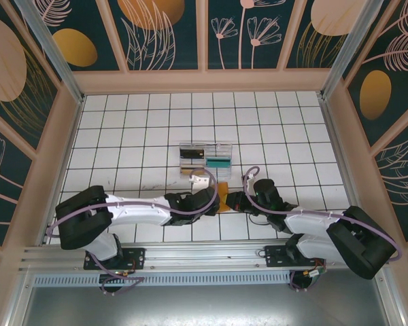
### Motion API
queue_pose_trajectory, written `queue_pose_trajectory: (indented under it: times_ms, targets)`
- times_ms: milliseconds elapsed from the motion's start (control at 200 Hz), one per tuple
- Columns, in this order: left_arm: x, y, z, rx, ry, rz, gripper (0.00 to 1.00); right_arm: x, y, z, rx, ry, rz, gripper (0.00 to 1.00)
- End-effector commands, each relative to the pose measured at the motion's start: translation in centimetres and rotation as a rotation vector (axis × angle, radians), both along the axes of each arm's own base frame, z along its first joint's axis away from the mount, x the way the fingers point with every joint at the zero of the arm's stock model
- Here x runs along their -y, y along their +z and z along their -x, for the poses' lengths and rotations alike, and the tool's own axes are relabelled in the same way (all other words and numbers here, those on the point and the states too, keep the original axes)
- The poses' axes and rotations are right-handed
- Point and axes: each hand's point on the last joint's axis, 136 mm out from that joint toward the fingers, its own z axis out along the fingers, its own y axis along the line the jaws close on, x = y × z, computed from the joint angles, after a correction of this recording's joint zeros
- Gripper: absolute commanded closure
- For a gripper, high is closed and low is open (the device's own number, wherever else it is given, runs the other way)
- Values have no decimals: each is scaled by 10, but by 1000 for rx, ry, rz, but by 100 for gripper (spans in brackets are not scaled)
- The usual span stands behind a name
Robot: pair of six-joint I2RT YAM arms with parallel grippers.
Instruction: Take the credit cards out of the card holder
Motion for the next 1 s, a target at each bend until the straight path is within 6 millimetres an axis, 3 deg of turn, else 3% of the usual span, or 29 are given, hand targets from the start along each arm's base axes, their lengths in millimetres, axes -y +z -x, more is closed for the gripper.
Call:
queue_pose_trajectory:
  times_ms: [0, 190, 320, 425, 490, 571, 681, 831, 996]
  targets:
    - [-7, -4, -8, 11, 25, -49, 66, -2, 9, -2, 30, 0, -33, 100]
    - [-12, -17, -9, -8, 34, -63, 77, -2, 10, -1, 35, 1, -41, 100]
    - [-16, -18, -12, -3, 56, -71, 100, -2, 9, -1, 32, 2, -39, 100]
    - [-22, -12, -13, 9, 70, -70, 100, 0, 5, -2, 29, -3, -19, 100]
    - [-27, -5, -12, 19, 78, -71, 100, 2, 2, -3, 26, -6, 8, 86]
    - [-33, 7, -12, 33, 79, -65, 100, 4, -1, -8, 32, -14, 60, 59]
    - [-36, 28, -12, 65, 64, -52, 100, 9, 0, -16, 56, -38, 126, 44]
    - [-29, 44, -10, 71, 23, -16, 100, 10, 7, -24, 88, -47, 185, 42]
    - [-22, 45, -8, 63, 6, 28, 100, -5, 19, -23, 114, -11, 185, 42]
